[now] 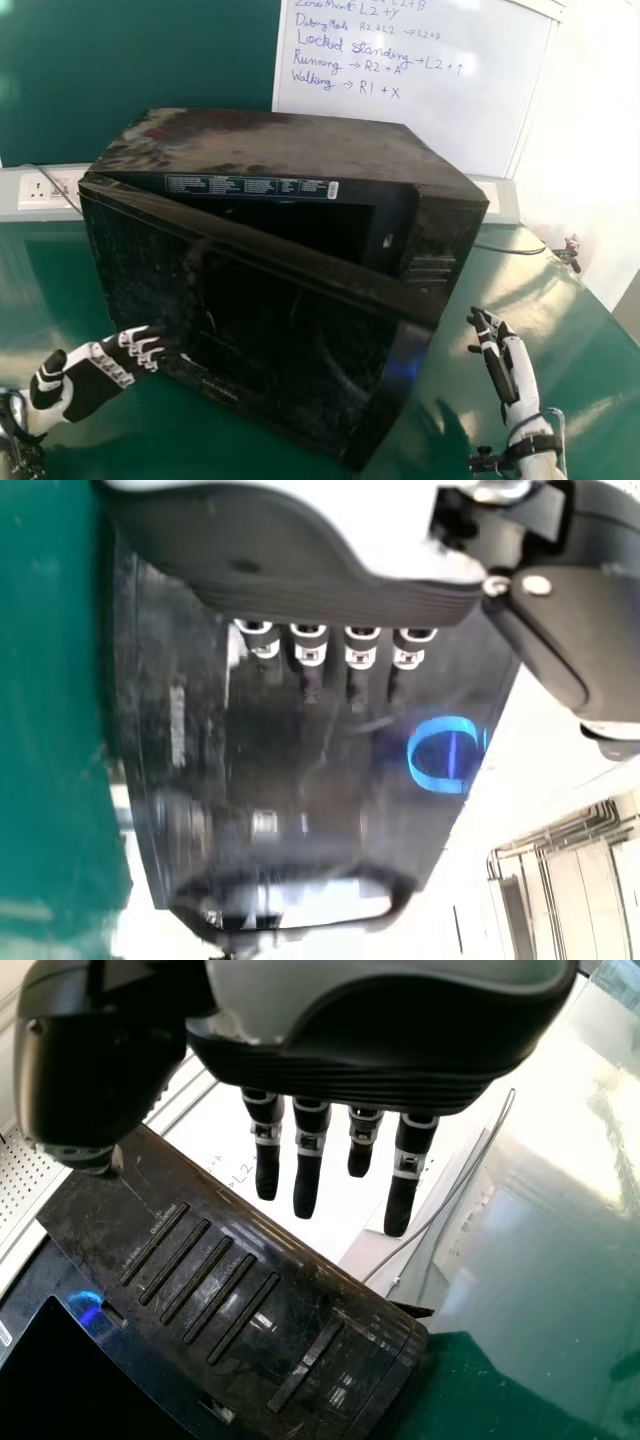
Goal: Put biscuit inside oven
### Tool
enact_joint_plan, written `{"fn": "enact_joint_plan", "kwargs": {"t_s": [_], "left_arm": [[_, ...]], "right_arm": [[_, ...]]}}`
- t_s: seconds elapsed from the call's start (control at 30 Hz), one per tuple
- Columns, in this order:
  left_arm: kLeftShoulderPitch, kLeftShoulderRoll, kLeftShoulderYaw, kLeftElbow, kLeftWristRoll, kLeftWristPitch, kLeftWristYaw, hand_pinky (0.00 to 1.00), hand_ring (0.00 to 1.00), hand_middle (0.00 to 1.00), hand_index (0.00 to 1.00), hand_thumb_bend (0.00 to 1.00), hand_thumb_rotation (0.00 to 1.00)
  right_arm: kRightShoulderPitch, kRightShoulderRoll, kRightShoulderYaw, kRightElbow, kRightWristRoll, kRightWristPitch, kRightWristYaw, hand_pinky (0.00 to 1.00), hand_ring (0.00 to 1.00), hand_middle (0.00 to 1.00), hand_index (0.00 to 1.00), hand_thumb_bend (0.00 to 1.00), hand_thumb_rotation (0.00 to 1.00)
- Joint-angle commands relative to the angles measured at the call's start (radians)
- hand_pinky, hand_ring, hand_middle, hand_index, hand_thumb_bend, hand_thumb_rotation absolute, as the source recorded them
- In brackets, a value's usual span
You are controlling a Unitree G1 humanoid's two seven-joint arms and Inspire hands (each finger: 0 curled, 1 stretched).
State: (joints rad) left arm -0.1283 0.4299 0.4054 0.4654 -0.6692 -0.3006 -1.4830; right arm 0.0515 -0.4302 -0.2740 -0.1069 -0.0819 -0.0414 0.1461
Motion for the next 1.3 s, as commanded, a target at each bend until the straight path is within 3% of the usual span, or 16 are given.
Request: {"fn": "enact_joint_plan", "kwargs": {"t_s": [0.0,0.37,0.47,0.7,0.97,1.27], "left_arm": [[-0.010,-0.010,-0.025,-0.026,0.009,0.008,0.009,0.24,0.41,0.52,0.53,1.00,0.37],[-0.035,-0.004,-0.095,-0.068,0.067,0.012,0.063,0.24,0.41,0.52,0.54,1.00,0.36],[-0.047,-0.019,-0.108,-0.061,0.086,-0.015,0.085,0.25,0.42,0.53,0.53,1.00,0.38],[-0.087,-0.015,-0.178,-0.087,0.129,0.040,0.149,0.25,0.44,0.60,0.55,1.00,0.31],[-0.140,-0.027,-0.238,-0.098,0.186,0.043,0.210,0.25,0.45,0.65,0.59,1.00,0.27],[-0.177,-0.031,-0.268,-0.082,0.200,0.079,0.246,0.26,0.60,0.75,0.67,1.00,0.23]], "right_arm": [[0.003,0.007,-0.001,-0.016,0.000,0.014,-0.010,0.75,0.82,0.85,0.88,0.75,0.61],[0.001,0.008,-0.002,-0.012,0.002,0.011,-0.007,0.74,0.82,0.85,0.88,0.74,0.60],[0.001,0.007,-0.001,-0.013,0.000,0.013,-0.007,0.74,0.82,0.85,0.88,0.74,0.61],[-0.002,0.008,-0.001,-0.010,0.000,0.011,-0.008,0.73,0.81,0.86,0.88,0.76,0.61],[0.000,0.011,-0.001,-0.017,0.001,0.020,-0.010,0.72,0.81,0.86,0.89,0.76,0.60],[0.003,0.008,0.000,-0.016,-0.006,0.015,-0.014,0.73,0.82,0.86,0.88,0.77,0.62]]}}
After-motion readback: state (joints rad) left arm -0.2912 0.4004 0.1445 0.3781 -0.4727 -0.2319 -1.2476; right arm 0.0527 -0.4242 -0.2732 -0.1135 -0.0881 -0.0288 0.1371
